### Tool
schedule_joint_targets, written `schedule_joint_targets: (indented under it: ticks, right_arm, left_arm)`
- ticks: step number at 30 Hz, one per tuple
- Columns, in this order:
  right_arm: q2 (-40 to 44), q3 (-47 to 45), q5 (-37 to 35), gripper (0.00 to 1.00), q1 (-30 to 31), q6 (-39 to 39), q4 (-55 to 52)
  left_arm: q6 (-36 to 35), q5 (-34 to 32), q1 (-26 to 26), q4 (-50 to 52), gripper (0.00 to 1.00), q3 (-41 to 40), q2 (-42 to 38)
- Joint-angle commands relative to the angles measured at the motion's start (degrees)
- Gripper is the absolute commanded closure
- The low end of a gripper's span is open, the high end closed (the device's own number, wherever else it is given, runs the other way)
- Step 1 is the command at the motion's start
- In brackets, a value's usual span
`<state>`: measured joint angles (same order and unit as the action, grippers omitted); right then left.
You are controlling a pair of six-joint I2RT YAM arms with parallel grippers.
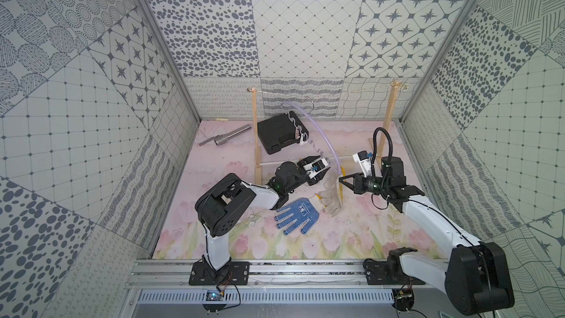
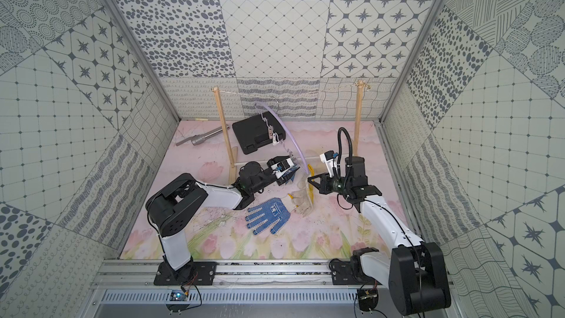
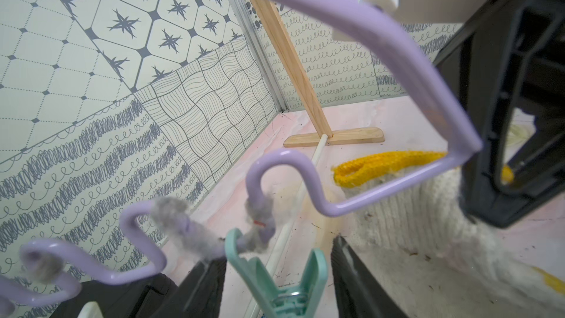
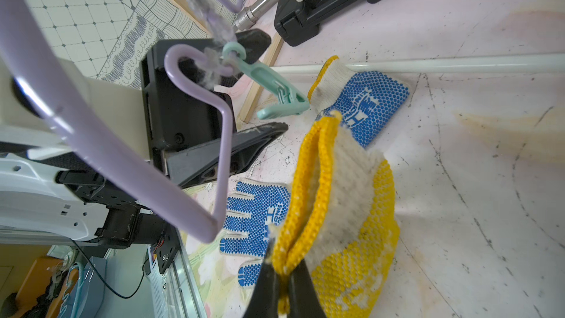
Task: Clip the gloves onto a hanger to dry
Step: Open the clamp at the hanger.
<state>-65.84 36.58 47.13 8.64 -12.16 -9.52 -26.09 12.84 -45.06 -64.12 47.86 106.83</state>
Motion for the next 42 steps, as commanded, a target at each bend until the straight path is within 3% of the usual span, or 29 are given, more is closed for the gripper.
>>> schedule_joint_targets:
  ticks: [1,15,35,42]
  right_arm:
    - [0.48,-0.45,1.2,1.0,-0.03,-0.23,2.66]
    - [0.69,-0.55,1.6,1.0,-0.03,-0.43,2.77]
    - [0.46,-0.99,1.87,1.0,-0.03,-0.06,2.91]
    - [0.94,-1.0,1.82,1.0,-0.03,0.16,2.51]
  left_arm:
    - [-1.07,-2.72,-0.29,-5.17,0.47,0.21,-0.03]
    - [-1.61,-2.24,-0.33,-5.08,0.33,-1.27,0.23]
    - [-1.38,-5.03,-1.3,-3.4,0.43,2.24,2.25]
    - [-0.83,-5.66,-1.52,-2.79,0.57,2.56,2.07]
